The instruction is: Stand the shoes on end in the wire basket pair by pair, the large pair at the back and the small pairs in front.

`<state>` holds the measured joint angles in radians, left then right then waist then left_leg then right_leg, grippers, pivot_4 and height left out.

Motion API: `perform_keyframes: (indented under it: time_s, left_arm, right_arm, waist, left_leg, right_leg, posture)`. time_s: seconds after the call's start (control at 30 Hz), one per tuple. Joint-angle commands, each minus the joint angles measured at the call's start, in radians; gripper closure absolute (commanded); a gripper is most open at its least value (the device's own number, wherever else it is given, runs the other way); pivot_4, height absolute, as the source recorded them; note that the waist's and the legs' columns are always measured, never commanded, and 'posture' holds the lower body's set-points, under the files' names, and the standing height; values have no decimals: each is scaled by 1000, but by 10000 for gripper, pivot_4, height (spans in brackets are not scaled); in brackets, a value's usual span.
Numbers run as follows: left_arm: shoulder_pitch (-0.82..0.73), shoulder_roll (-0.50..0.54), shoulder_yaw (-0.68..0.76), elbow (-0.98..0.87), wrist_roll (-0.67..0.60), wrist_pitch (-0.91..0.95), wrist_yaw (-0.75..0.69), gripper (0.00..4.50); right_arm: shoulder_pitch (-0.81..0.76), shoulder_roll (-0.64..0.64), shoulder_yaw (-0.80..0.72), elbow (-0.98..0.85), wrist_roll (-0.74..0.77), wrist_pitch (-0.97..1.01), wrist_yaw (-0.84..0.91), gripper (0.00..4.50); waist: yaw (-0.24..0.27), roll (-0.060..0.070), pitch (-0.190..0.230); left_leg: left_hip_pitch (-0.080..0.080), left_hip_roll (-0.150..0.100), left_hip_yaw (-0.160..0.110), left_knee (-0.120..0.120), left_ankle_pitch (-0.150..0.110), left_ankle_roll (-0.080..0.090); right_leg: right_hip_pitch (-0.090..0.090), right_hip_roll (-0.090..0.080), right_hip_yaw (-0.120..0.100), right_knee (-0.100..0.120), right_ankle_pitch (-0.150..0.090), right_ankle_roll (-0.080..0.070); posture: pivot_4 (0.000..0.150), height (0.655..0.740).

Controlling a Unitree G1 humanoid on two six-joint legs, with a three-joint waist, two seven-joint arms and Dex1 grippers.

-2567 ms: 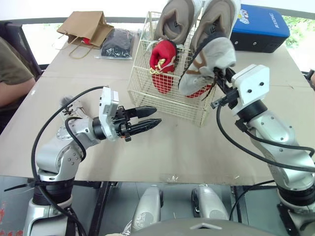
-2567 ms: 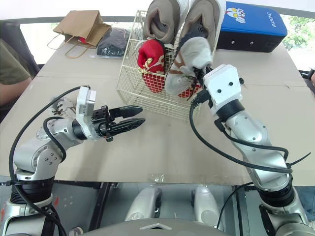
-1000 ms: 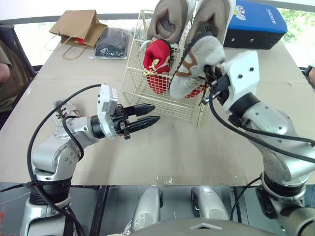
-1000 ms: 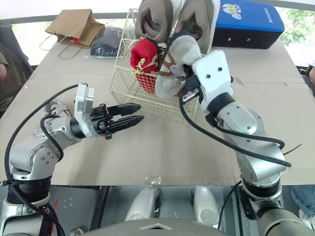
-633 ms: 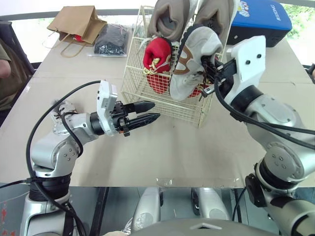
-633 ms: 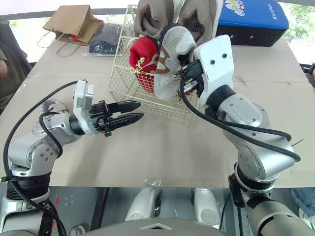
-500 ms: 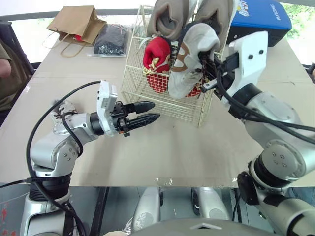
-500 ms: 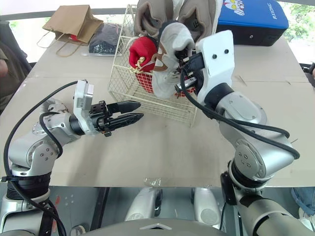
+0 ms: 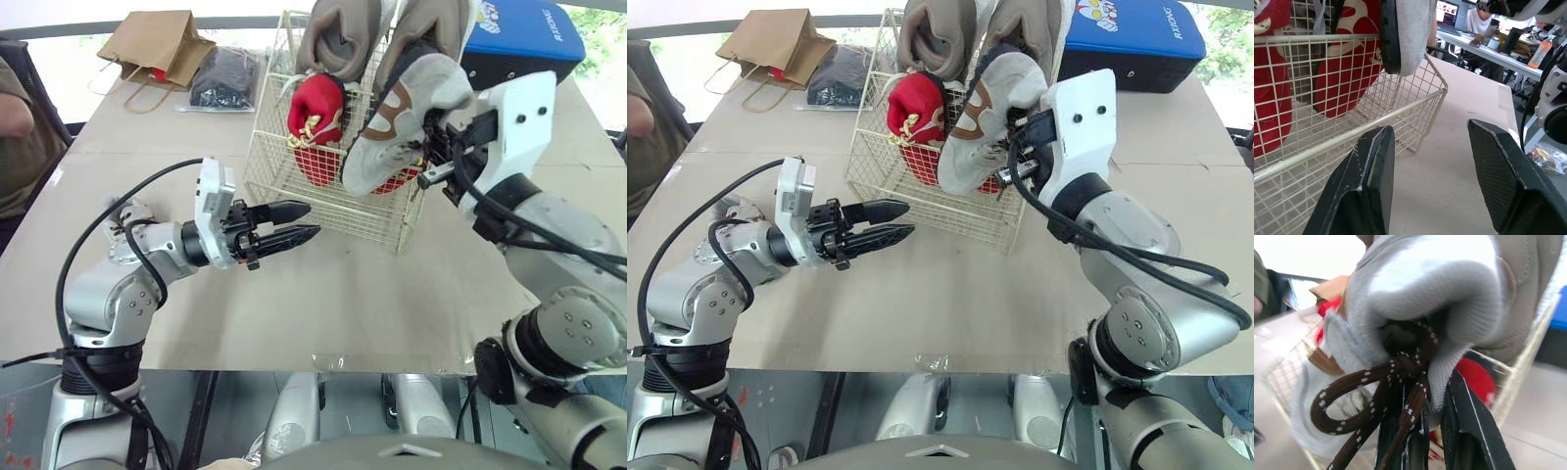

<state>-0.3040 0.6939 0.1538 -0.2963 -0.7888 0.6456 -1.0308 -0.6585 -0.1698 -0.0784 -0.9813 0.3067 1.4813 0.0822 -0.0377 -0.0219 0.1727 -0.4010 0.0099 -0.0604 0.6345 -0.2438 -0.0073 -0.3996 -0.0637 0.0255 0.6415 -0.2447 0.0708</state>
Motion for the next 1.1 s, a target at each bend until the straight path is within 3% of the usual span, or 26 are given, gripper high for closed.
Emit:
perform_keyframes:
  time_s: [0.03,0.17,0.3,0.53,0.73,0.93,1.1]
  left_arm:
    - [-19,3,6,-4,-6,-16,-14,18732]
    - [-26,-5,-6,2,3,-27,-16,18732]
    - [-35,-5,0,2,-2,-20,-11,18732]
    - [-28,-2,3,-1,-5,-12,-9,18732]
    - [-20,-5,6,-12,-9,-8,-1,18732]
    - [-22,-11,0,-15,-12,-4,5,18732]
    - [-32,-15,-5,-7,-8,-7,6,18732]
  right_arm:
    - [74,-33,67,18,-50,-81,-36,45000]
    - [169,-140,233,99,-132,-281,-47,45000]
    - [193,-91,227,68,-90,-389,-4,45000]
    - [183,156,-111,-33,211,-239,85,45000]
    - [132,165,-244,-66,364,-121,61,45000]
    - [69,107,-248,-25,292,-86,-46,45000]
    - [82,28,-136,19,203,-124,-102,45000]
  waist:
    - [-2,0,0]
    - [-2,-1,-1]
    - [-5,-2,-1]
    - [-2,-1,-1]
    - [-1,0,0]
    - [-1,1,0]
    - [-3,1,0]
  left_leg:
    - [0,0,0,0,0,0]
    - [2,0,0,0,0,0]
    - [3,0,0,1,1,-1]
    - [3,1,-1,1,1,-2]
    - [1,1,-1,0,1,-2]
    - [2,1,-1,0,1,-2]
    - [2,0,-1,0,1,-2]
  right_leg:
    - [0,0,0,0,0,0]
    - [2,0,0,0,0,0]
    - [3,1,0,0,0,0]
    - [3,2,0,1,0,0]
    - [2,1,0,0,0,0]
    - [2,1,0,1,0,0]
    - [2,1,0,1,0,0]
  posture:
    - [1500,7400]
    - [1500,7400]
    - [1500,7400]
    - [1500,7400]
    - [1500,7400]
    - [1500,7400]
    - [1500,7400]
